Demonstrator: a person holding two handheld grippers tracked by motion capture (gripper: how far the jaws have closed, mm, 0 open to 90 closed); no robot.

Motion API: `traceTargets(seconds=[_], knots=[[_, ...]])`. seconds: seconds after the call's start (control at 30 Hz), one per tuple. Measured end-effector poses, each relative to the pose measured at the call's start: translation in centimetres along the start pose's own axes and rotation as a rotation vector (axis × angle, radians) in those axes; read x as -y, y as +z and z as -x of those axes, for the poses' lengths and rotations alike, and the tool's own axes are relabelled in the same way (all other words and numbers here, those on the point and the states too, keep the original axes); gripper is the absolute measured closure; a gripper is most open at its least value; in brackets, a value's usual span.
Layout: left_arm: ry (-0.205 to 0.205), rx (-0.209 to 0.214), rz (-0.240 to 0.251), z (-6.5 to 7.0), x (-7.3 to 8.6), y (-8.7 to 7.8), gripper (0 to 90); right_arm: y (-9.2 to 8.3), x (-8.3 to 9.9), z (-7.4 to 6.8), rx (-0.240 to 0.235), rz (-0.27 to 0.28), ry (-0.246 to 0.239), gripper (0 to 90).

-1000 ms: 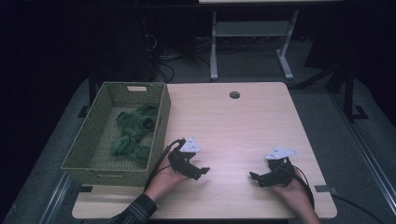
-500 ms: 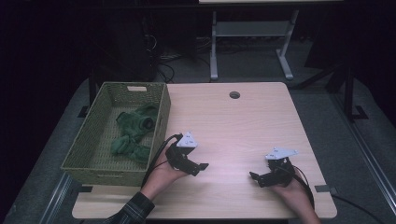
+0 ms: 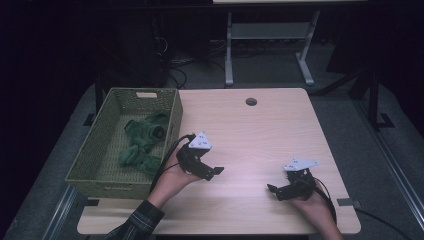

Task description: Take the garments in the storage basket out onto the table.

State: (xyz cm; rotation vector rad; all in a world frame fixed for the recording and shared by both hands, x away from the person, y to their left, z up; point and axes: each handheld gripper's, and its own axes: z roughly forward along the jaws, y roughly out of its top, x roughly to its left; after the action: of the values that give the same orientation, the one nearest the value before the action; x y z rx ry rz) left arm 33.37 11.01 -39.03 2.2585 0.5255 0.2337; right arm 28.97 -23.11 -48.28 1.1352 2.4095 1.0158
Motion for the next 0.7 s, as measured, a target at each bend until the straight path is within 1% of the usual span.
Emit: traceTargets(seconds=[0.17,0.4,0.5,0.53,0.6,0.7], knots=[[0.0,-0.001,0.008,-0.3,-0.7,-0.6,14.1,0.0,0.0,0.0,0.0,0.001,-0.001,2.3],[0.008,-0.014,0.012,-1.2,-1.5,-1.6,15.3,0.0,0.0,0.0,0.0,0.001,-0.001,2.3],[-0.001,-0.021,0.021,-1.6,-1.7,-2.2,15.3,0.0,0.0,0.0,0.0,0.001,-0.001,2.3],[-0.005,-0.025,0.026,-2.1,-1.8,-2.6,15.3,0.0,0.0,0.0,0.0,0.001,-0.001,2.3],[-0.012,-0.029,0.033,-2.2,-1.9,-2.8,15.3,0.0,0.0,0.0,0.0,0.0,0.0,2.3],[-0.018,-0.039,0.031,-2.9,-2.1,-3.5,15.3,0.0,0.0,0.0,0.0,0.001,-0.001,2.3]])
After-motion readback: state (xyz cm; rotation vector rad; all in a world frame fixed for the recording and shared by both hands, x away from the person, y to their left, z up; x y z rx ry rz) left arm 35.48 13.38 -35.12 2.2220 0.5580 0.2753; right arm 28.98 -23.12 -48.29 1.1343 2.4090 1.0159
